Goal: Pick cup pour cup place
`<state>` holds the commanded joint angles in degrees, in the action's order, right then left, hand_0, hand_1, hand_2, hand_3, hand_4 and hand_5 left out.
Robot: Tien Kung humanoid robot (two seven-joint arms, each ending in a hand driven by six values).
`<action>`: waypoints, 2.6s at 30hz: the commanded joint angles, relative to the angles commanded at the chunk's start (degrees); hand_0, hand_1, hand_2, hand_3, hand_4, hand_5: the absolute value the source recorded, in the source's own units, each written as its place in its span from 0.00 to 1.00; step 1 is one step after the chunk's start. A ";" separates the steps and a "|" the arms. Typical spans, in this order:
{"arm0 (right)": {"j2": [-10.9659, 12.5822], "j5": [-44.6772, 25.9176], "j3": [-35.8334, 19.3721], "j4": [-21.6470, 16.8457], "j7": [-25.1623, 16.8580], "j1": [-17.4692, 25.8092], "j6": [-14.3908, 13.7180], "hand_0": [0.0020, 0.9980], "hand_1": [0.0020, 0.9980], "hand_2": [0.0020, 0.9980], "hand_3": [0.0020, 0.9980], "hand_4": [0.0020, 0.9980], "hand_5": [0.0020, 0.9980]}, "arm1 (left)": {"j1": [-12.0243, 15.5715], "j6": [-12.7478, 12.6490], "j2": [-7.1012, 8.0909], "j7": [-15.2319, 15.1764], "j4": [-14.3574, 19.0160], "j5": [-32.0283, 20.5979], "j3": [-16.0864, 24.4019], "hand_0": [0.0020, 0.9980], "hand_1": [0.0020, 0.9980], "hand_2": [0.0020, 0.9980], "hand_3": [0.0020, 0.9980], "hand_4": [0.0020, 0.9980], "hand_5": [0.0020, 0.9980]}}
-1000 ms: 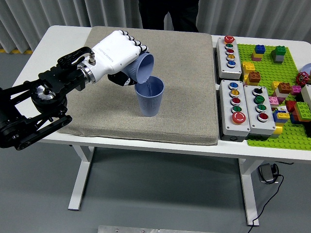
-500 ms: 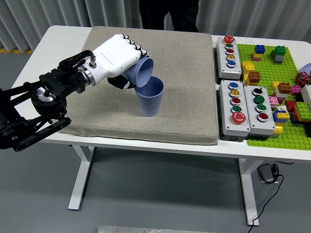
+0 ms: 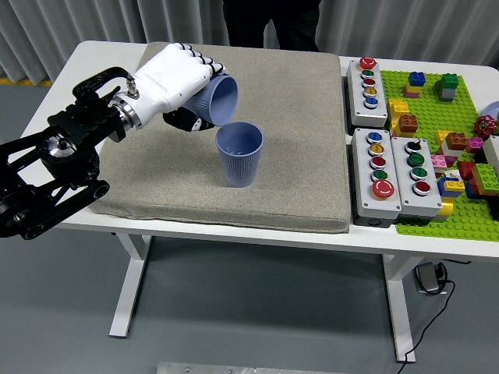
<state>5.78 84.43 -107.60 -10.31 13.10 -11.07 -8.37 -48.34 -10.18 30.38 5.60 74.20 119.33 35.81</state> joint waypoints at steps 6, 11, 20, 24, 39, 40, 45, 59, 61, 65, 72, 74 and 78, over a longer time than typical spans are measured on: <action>-0.03 0.04 -0.03 0.00 0.05 -0.22 0.02 0.70 0.63 0.58 0.59 0.00 0.20 | 2.13 -4.14 -0.82 -3.22 -3.30 -14.23 6.46 0.56 0.47 0.50 0.51 0.82 0.17; -0.06 0.13 -0.08 0.00 0.10 -0.31 0.03 0.70 0.63 0.58 0.59 0.00 0.20 | 4.07 -6.12 -2.44 -7.45 -7.04 -26.15 9.04 0.56 0.48 0.50 0.51 0.82 0.17; -0.22 0.56 -0.35 0.00 0.18 -0.30 0.05 0.70 0.63 0.59 0.59 0.00 0.20 | 9.38 -8.33 -8.02 -13.40 -12.77 -48.12 14.47 0.57 0.48 0.50 0.51 0.82 0.18; -0.27 0.75 -0.42 0.00 0.20 -0.35 0.07 0.70 0.63 0.59 0.59 0.00 0.20 | 12.28 -9.15 -11.11 -14.53 -14.09 -57.81 17.69 0.57 0.48 0.50 0.51 0.82 0.18; -0.51 1.18 -0.61 0.00 0.20 -0.06 0.17 0.70 0.63 0.59 0.59 0.00 0.19 | 20.73 -21.37 -19.45 -18.67 -17.29 -51.09 22.39 0.58 0.51 0.51 0.52 0.82 0.21; -0.52 1.34 -0.68 0.00 0.21 -0.09 0.21 0.70 0.63 0.59 0.59 0.00 0.19 | 21.16 -22.01 -20.00 -20.44 -17.88 -53.27 22.09 0.58 0.51 0.51 0.52 0.82 0.21; -0.50 1.51 -0.74 0.00 0.20 -0.16 0.28 0.70 0.63 0.59 0.59 0.00 0.20 | 22.38 -25.09 -21.58 -27.29 -19.43 -61.09 21.23 0.59 0.53 0.51 0.54 0.82 0.22; -0.58 1.84 -0.75 0.00 0.21 0.00 0.46 0.70 0.63 0.59 0.59 0.00 0.19 | 22.47 -26.80 -23.53 -32.08 -22.61 -65.71 14.94 0.60 0.57 0.53 0.55 0.81 0.23; -0.60 1.88 -0.73 0.00 0.21 0.09 0.48 0.70 0.63 0.59 0.59 0.00 0.20 | 22.48 -26.80 -23.75 -32.45 -22.94 -66.12 14.30 0.60 0.57 0.53 0.56 0.81 0.24; -0.62 1.91 -0.69 0.00 0.20 0.23 0.52 0.70 0.63 0.59 0.59 0.00 0.20 | 22.57 -26.80 -23.97 -33.12 -23.63 -66.83 13.86 0.60 0.57 0.53 0.56 0.81 0.24; -0.66 2.00 -0.69 0.00 0.21 0.26 0.60 0.70 0.63 0.59 0.59 0.00 0.19 | 22.89 -26.80 -24.08 -33.36 -24.38 -66.96 13.46 0.61 0.58 0.55 0.56 0.81 0.27; -0.66 1.95 -0.66 0.00 0.21 0.22 0.60 0.70 0.63 0.59 0.59 0.00 0.19 | 22.96 -26.80 -24.15 -33.27 -24.58 -66.78 13.35 0.62 0.59 0.56 0.57 0.81 0.27; -0.63 1.86 -0.65 0.00 0.20 0.10 0.59 0.70 0.63 0.59 0.59 0.00 0.19 | 22.74 -26.77 -23.87 -32.87 -24.66 -65.80 12.74 0.62 0.59 0.56 0.57 0.81 0.27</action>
<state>5.15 86.29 -108.25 -10.31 13.30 -10.97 -7.78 -25.59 -36.95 6.51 -27.27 49.53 53.53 48.55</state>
